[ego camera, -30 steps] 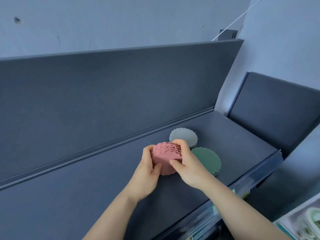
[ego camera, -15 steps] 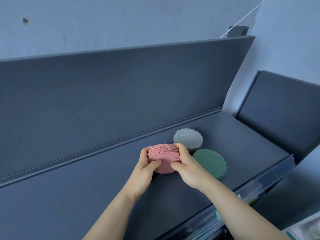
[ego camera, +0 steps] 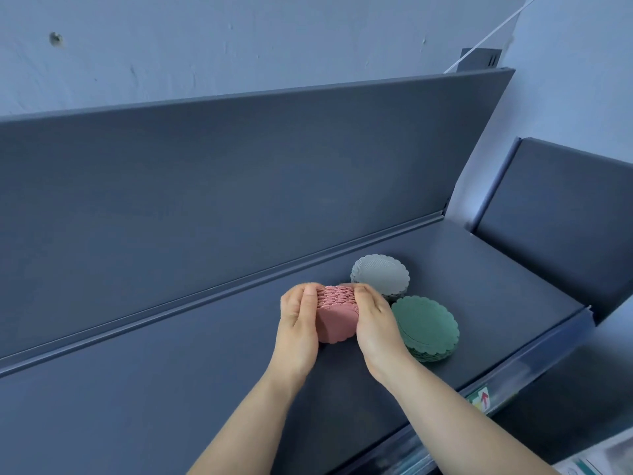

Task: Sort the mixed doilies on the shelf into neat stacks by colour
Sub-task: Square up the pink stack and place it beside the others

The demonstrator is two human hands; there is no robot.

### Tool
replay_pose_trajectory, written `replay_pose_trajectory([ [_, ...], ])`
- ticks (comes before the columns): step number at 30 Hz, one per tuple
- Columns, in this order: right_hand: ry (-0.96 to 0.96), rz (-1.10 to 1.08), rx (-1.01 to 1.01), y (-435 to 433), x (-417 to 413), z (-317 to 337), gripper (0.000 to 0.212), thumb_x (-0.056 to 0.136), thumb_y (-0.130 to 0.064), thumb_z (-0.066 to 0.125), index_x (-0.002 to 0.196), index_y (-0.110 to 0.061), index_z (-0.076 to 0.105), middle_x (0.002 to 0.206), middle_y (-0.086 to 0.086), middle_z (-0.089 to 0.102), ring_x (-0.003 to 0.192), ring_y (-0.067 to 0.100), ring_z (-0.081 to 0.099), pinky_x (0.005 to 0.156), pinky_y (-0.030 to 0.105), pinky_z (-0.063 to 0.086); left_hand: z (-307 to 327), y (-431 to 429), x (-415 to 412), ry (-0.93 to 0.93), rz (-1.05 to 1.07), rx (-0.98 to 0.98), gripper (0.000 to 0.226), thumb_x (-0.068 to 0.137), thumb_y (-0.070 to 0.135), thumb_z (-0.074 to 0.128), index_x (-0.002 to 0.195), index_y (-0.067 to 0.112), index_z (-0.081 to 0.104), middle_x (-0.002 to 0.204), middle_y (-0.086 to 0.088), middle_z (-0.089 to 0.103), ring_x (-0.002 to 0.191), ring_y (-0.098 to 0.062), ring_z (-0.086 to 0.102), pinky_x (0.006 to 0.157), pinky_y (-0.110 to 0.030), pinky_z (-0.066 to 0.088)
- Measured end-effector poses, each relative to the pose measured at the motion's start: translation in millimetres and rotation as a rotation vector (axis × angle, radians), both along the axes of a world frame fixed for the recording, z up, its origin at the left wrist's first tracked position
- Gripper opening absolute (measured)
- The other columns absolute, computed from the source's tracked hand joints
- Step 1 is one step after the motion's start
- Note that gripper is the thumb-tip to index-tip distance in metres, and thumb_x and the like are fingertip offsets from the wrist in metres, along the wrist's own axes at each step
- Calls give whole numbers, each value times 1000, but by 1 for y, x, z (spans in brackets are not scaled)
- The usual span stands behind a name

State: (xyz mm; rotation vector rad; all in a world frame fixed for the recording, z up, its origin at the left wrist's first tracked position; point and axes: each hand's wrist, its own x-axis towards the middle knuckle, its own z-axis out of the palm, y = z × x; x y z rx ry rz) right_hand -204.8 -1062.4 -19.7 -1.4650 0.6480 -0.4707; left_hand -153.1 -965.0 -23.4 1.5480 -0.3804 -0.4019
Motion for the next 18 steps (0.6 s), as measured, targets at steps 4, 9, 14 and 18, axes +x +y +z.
replay_pose_trajectory([
  [4, 28, 224, 17, -9, -3, 0, 40, 81, -45, 44, 109, -19, 54, 104, -6, 64, 97, 4, 58, 86, 22, 41, -9, 11, 12, 79, -215, -36, 39, 91, 53, 40, 109, 21, 52, 107, 3, 64, 98, -10, 58, 87, -28, 46],
  [9, 205, 328, -349, -19, -9, 3, 42, 88, -11, 45, 127, -21, 34, 86, -6, 52, 67, 4, 46, 59, 15, 35, -12, 20, 12, -263, -267, 191, 33, 86, 2, 45, 107, 26, 36, 89, 2, 60, 70, -6, 51, 66, -22, 46],
  [14, 179, 358, -459, -23, -12, 4, 64, 87, -5, 43, 140, -36, 24, 134, -13, 38, 89, 5, 53, 67, 10, 40, -7, 28, 18, -353, -233, 165, 37, 88, 3, 56, 112, 27, 42, 102, 13, 60, 86, -1, 59, 73, -11, 45],
  [18, 180, 377, -426, -18, -13, -6, 58, 91, -5, 38, 141, -30, 22, 137, -9, 40, 118, 6, 43, 87, 14, 34, -16, 23, 14, -285, -233, 199, 39, 95, 10, 49, 123, 29, 30, 111, 12, 59, 93, 4, 58, 81, -9, 44],
])
